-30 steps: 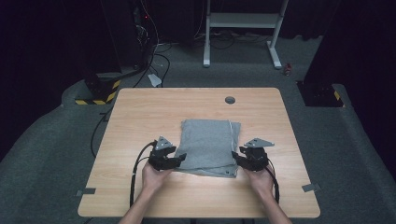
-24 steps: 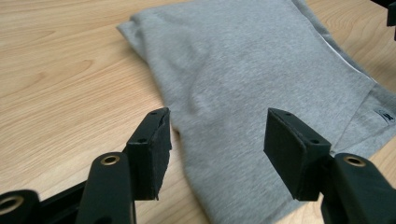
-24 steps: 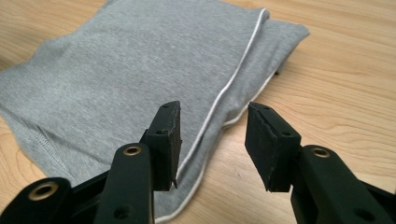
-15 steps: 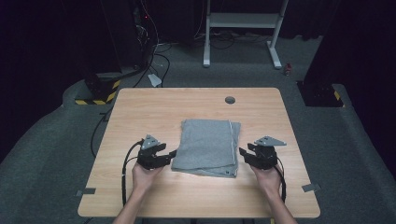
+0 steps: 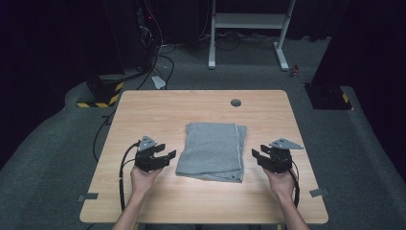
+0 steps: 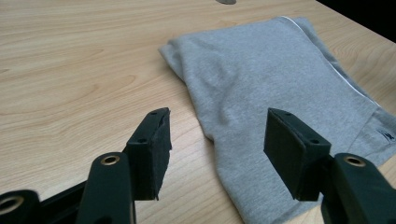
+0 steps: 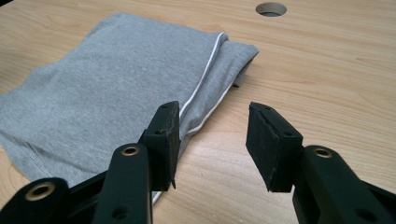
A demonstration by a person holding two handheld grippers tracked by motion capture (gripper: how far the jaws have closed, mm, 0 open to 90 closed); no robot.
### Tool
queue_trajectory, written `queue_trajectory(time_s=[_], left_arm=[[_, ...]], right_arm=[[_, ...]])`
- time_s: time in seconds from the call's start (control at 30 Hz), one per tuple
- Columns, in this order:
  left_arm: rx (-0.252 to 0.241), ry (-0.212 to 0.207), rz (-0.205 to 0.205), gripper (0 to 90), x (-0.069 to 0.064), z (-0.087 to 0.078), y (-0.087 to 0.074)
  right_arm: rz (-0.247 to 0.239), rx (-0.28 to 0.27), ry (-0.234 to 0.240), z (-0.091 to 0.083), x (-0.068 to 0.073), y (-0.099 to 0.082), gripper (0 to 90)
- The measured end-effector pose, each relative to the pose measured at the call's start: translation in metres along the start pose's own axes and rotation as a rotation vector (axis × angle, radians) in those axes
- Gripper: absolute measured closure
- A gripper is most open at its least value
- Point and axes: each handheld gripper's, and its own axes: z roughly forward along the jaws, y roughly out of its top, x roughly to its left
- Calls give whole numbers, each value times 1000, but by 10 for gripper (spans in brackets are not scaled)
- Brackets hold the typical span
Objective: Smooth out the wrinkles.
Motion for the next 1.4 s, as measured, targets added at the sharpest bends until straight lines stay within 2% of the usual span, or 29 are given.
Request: queue_trajectory(time_s=[0.37,0.8,1.4], left_arm=[[-19,23,-23,410,12,-10,-2],[-35,49,-49,417,25,-21,-7],[-13,90,-73,420,39,-25,-17]], right_arm=[[10,-30,-14,-8,-8,1,538],[47,-51,-39,-19,-19,-3,542],[79,-49,-77,-30,-39,-15,557]])
